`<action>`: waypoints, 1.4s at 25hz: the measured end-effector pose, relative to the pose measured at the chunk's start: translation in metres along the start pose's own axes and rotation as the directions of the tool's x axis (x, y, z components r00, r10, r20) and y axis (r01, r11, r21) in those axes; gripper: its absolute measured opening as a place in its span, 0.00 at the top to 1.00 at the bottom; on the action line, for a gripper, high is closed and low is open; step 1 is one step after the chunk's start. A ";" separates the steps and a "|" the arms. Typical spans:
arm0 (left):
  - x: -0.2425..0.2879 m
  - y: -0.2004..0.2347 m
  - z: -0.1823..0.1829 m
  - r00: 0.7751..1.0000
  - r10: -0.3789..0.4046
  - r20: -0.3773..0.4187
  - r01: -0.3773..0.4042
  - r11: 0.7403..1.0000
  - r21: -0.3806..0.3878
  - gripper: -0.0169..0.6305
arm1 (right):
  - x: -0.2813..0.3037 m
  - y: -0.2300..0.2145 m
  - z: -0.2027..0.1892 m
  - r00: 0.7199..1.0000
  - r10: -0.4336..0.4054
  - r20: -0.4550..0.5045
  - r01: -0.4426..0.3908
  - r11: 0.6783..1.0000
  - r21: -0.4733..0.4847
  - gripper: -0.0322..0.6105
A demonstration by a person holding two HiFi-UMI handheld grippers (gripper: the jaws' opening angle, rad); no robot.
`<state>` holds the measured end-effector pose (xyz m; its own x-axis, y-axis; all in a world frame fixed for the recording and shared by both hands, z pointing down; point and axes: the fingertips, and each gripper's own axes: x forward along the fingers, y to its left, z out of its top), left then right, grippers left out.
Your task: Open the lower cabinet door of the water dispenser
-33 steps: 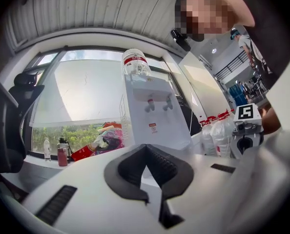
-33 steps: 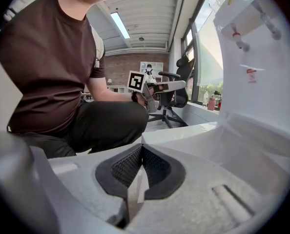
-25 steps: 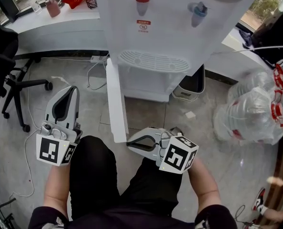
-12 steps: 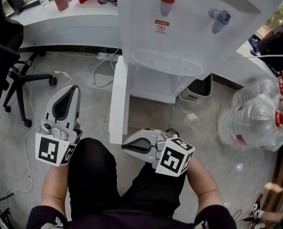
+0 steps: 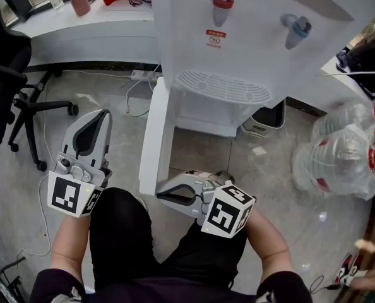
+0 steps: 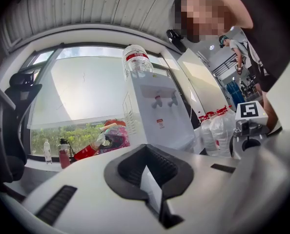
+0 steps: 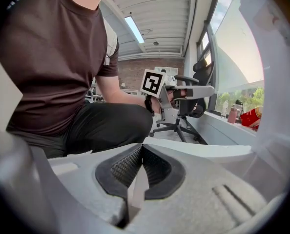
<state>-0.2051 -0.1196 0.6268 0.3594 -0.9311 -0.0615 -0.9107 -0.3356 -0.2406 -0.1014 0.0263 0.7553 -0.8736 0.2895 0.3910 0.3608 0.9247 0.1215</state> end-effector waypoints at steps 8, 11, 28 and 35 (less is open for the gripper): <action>0.033 -0.020 0.056 0.990 -0.135 0.030 0.134 0.991 0.014 0.96 | -0.053 -0.051 0.040 0.983 -0.184 0.023 0.181 0.979 0.091 0.94; 0.037 -0.042 0.079 0.976 -0.216 -0.004 0.216 0.976 -0.018 0.96 | -0.091 -0.074 0.075 0.956 -0.288 0.051 0.277 0.949 0.152 0.94; 0.067 -0.032 0.279 0.946 -0.323 -0.001 0.320 0.938 -0.133 0.96 | -0.230 -0.106 0.235 0.763 -0.642 -0.072 0.622 0.700 0.352 0.94; 0.076 -0.012 0.327 0.945 -0.327 0.004 0.322 0.927 -0.190 0.96 | -0.293 -0.151 0.333 0.486 -0.867 0.105 0.752 0.477 0.455 0.94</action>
<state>-0.1004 -0.1398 0.3078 0.6386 -0.7693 0.0171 -0.7675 -0.6384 -0.0588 -0.0084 -0.1156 0.3190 -0.7721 -0.6354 -0.0112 -0.6336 0.7711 -0.0634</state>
